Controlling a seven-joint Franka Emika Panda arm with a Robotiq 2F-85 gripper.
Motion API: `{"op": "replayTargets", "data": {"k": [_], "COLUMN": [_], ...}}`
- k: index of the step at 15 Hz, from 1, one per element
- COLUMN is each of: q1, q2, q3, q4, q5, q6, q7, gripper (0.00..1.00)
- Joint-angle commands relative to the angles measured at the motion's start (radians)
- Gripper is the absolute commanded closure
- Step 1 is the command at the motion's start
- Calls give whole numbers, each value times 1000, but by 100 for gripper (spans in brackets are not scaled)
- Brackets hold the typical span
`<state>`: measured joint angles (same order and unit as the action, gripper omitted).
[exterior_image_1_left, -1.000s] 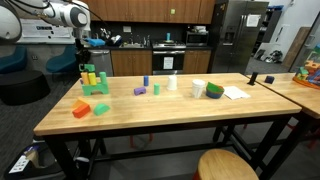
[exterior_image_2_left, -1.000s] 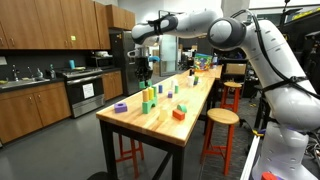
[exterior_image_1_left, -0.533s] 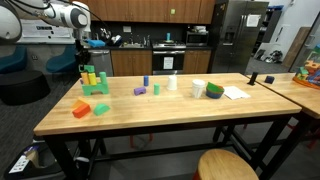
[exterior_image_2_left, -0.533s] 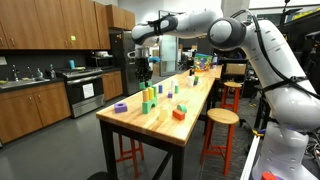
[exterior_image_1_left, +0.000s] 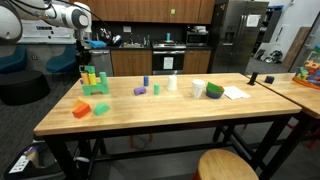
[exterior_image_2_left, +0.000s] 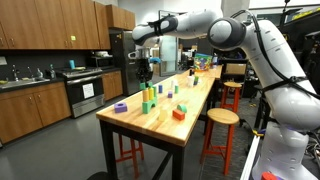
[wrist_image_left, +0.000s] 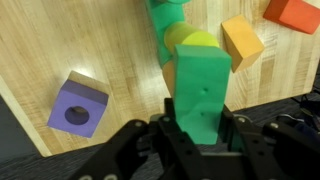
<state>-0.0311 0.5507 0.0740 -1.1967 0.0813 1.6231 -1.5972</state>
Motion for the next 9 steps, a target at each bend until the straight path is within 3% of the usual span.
{"op": "replayTargets", "data": {"k": [1,9], "q1": [-15,-14], "q2": [-16,-12], "q3": [10,13], "q4": [-8,-6], "q5": [10,6], "q6": [-7,-9], "q7": [16,16], "gripper": [84,84]}}
